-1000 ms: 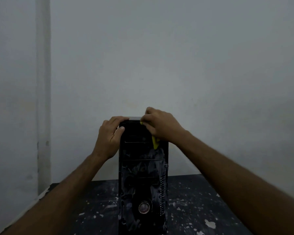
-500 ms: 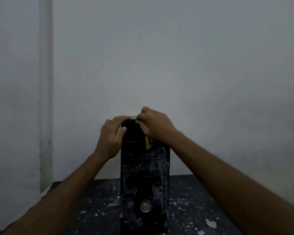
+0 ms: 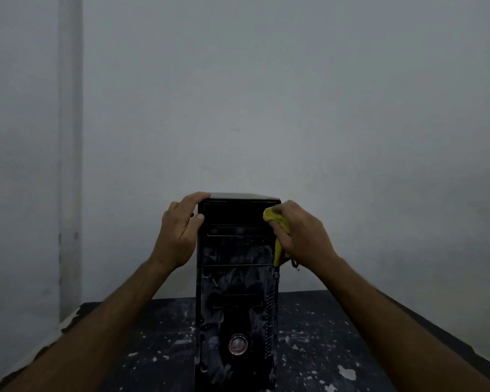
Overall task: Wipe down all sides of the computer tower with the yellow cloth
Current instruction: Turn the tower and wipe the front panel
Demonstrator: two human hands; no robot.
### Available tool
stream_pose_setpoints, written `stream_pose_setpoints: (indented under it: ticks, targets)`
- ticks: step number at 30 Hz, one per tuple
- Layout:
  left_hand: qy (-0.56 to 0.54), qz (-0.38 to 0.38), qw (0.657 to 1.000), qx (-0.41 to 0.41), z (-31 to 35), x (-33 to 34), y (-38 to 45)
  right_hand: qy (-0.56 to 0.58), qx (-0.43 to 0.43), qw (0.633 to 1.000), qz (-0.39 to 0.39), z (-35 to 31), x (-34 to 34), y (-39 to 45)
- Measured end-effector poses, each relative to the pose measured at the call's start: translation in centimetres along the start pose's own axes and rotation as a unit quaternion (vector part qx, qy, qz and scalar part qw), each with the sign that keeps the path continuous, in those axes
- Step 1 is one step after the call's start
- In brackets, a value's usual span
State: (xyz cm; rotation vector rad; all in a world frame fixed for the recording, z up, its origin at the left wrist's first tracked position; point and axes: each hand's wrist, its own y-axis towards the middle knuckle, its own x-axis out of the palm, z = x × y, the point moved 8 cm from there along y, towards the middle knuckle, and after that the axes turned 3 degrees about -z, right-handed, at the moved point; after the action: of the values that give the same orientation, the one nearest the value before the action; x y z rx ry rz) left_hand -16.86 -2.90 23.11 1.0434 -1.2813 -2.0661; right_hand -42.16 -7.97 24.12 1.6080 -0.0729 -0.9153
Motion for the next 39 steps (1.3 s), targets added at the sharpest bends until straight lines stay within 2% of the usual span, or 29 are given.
stream_pose_setpoints:
  ticks: [3, 4, 7, 11, 15, 19, 20, 23, 24, 26, 28, 31, 32, 35, 36, 39]
  targets:
    - [0.001, 0.002, 1.0, -0.001, -0.1, -0.1, 0.0, -0.021, -0.025, 0.996, -0.077, 0.3, 1.5, -1.3]
    - [0.0, 0.003, 1.0, 0.0, -0.1, -0.1, 0.0, -0.021, -0.014, 0.996, -0.081, 1.0, 1.3, -1.3]
    - [0.0, 0.012, 1.0, 0.007, -0.1, 0.1, 0.0, 0.008, 0.022, 0.998, -0.051, 2.6, 0.0, -0.8]
    - [0.012, 0.039, 0.999, 0.005, -0.5, -0.1, 0.0, 0.012, 0.0, 0.997, -0.072, 2.1, 0.4, -1.0]
    - [-0.015, 0.046, 0.999, -0.02, -1.0, 0.3, 0.1, 0.019, 0.021, 0.998, -0.052, 2.6, 0.0, -0.8]
    - [-0.026, 0.056, 0.998, -0.016, -1.4, 0.0, 0.6, 0.004, -0.009, 0.99, -0.141, 2.0, 1.8, -2.8]
    - [-0.023, 0.061, 0.998, -0.016, -1.3, -0.1, 0.6, -0.001, -0.005, 0.99, -0.141, 2.4, 1.6, -2.5]
    - [-0.014, 0.064, 0.998, -0.012, -0.9, -0.1, 0.7, 0.028, 0.009, 0.998, -0.05, 2.4, 0.0, -1.2]
    - [-0.011, 0.06, 0.998, -0.008, -0.8, -0.1, 0.7, 0.028, -0.005, 0.998, -0.051, 1.6, 0.3, -1.1]
    - [-0.007, 0.041, 0.999, -0.006, -0.9, 0.0, 0.7, 0.002, -0.046, 0.994, -0.102, 0.1, 2.1, -1.3]
    - [-0.005, 0.03, 0.999, -0.011, -1.1, -0.1, 0.7, -0.023, -0.039, 0.991, -0.124, 0.2, 1.9, -0.6]
    - [-0.006, 0.024, 1.0, -0.018, -1.0, -0.1, 0.5, -0.012, -0.025, 0.998, -0.065, 1.0, -0.1, 1.0]
    - [-0.006, 0.026, 0.999, -0.019, -1.0, -0.1, 0.5, -0.01, -0.038, 0.997, -0.07, 0.6, -0.1, 0.9]
    - [-0.004, 0.027, 0.999, -0.02, -1.0, -0.1, 0.5, -0.037, -0.083, 0.982, -0.165, -0.6, 2.0, -1.0]
    - [-0.006, 0.027, 0.999, -0.023, -1.0, 0.0, 0.4, -0.043, -0.074, 0.982, -0.168, -0.2, 1.9, -1.0]
    - [-0.013, 0.027, 0.999, -0.028, -1.0, 0.3, 0.2, -0.014, -0.04, 0.996, -0.078, 1.1, 0.0, 0.3]
